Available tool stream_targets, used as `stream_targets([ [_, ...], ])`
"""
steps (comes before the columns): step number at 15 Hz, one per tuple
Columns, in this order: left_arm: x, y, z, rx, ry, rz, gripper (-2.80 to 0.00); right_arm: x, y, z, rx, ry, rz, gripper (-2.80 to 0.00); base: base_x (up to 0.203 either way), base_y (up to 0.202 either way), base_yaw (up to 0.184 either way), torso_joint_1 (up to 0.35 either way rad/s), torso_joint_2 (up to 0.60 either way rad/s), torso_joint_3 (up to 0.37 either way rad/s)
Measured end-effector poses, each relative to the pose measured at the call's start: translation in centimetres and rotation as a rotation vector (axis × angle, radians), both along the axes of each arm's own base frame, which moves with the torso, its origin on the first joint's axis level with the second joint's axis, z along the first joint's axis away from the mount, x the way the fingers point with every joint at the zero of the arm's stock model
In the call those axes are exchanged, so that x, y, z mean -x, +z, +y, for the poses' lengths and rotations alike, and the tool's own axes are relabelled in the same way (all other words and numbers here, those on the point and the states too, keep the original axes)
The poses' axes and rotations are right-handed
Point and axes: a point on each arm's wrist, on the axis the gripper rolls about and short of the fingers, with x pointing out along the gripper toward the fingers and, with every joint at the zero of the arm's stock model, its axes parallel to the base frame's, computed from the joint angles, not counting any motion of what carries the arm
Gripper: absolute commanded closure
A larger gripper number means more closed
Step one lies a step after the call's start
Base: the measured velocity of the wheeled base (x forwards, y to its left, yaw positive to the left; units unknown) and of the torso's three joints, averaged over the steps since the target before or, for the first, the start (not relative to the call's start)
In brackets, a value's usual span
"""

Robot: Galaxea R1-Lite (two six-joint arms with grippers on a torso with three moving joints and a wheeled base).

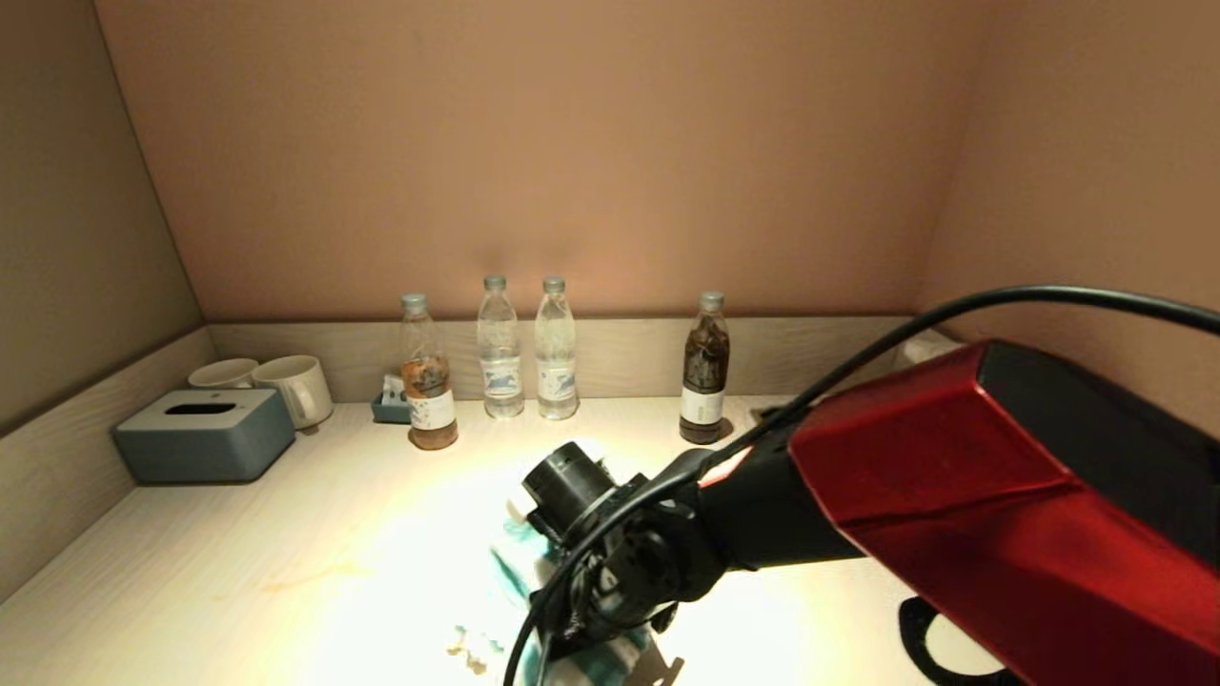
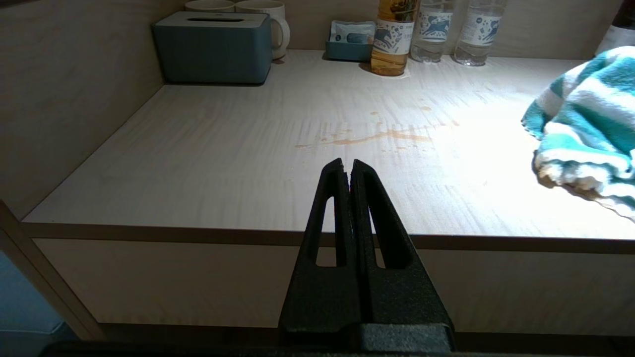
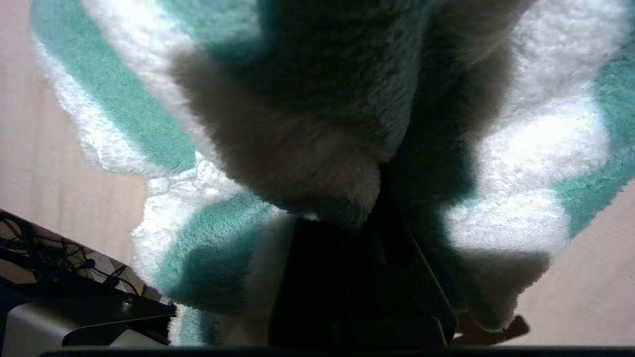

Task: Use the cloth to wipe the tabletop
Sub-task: Sweep the stains on the table

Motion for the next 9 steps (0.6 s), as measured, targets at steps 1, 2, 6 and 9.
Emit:
stream_targets([
  [1,0.0,0.0,0.0,0.000,0.000,0.000,0.00,-0.3,-0.3,-1.8,0.010,-0.040,0.008,0.00,0.000,0.000,0.000,0.000,0.00,0.000],
  [2,0.0,0.0,0.0,0.000,0.000,0.000,0.00,-0.7,-0.5,-3.8,0.014,-0.087,0.011,0.00,0.000,0.000,0.000,0.000,0.00,0.000],
  [6,0.0,0.0,0.0,0.000,0.000,0.000,0.00,-2.0,-0.5,-11.5,-0.001,-0.278,-0.002,0.00,0.000,0.000,0.000,0.000,0.00,0.000],
  [9,0.0,0.0,0.0,0.000,0.000,0.000,0.00,-2.2,-0.6,-16.4,-0.025,-0.400,-0.016,0.00,0.000,0.000,0.000,0.000,0.00,0.000],
])
